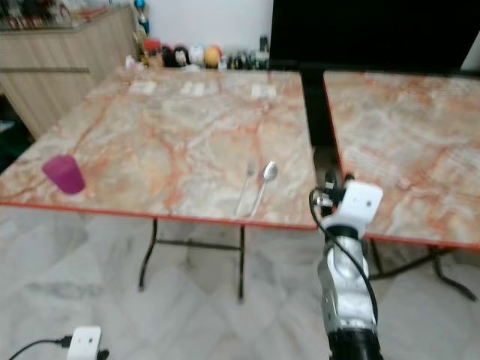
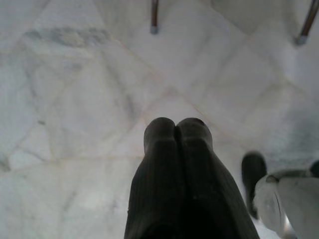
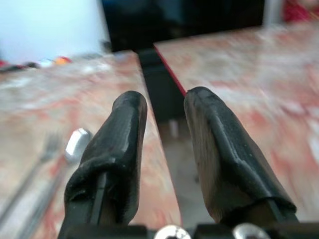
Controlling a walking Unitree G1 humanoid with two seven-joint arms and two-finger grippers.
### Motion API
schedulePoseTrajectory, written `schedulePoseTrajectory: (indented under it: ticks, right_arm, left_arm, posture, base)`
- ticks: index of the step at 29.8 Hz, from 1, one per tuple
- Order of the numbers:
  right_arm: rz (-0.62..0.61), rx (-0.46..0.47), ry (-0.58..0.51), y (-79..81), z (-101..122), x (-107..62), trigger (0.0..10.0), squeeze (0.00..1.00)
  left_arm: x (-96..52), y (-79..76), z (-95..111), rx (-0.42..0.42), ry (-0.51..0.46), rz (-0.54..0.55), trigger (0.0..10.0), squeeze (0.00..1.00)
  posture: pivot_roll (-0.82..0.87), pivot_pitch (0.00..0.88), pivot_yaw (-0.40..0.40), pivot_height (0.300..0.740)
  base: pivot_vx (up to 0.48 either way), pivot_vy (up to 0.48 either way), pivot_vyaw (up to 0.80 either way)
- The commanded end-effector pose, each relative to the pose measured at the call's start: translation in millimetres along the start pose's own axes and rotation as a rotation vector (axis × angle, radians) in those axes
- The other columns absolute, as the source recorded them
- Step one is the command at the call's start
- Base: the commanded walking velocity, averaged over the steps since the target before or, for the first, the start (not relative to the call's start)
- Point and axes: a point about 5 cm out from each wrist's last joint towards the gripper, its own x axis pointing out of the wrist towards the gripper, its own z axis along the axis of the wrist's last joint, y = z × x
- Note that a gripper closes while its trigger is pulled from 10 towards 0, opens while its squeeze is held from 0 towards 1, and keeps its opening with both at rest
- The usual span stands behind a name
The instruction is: Setting the table
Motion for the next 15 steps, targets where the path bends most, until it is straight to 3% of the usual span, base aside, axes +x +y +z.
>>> schedulePoseTrajectory:
  ticks: [1, 3, 15]
  right_arm:
    - [0.016, 0.013, -0.022, 6.9, 5.5, 2.9, 10.0, 0.0]
    - [0.017, 0.014, -0.021, 7.4, 5.5, 3.1, 10.0, 0.0]
    - [0.011, 0.019, -0.016, 7.9, 4.5, 4.2, 10.0, 0.0]
  left_arm:
    - [-1.0, 5.9, -1.9, -0.011, 0.006, 0.02, 10.0, 0.0]
    - [-0.9, 6.0, -1.6, -0.011, 0.004, 0.021, 10.0, 0.0]
    - [-0.6, 3.0, 0.4, -0.014, -0.013, 0.002, 10.0, 0.0]
  posture:
    - [-0.01, 0.0, 0.015, 0.74]
    - [-0.01, 0.0, 0.015, 0.74]
    - [0.0, 0.0, 0.014, 0.74]
  base:
    - [0.0, 0.461, 0.0]
    - [0.0, 0.39, 0.0]
    - [0.0, 0.0, 0.0]
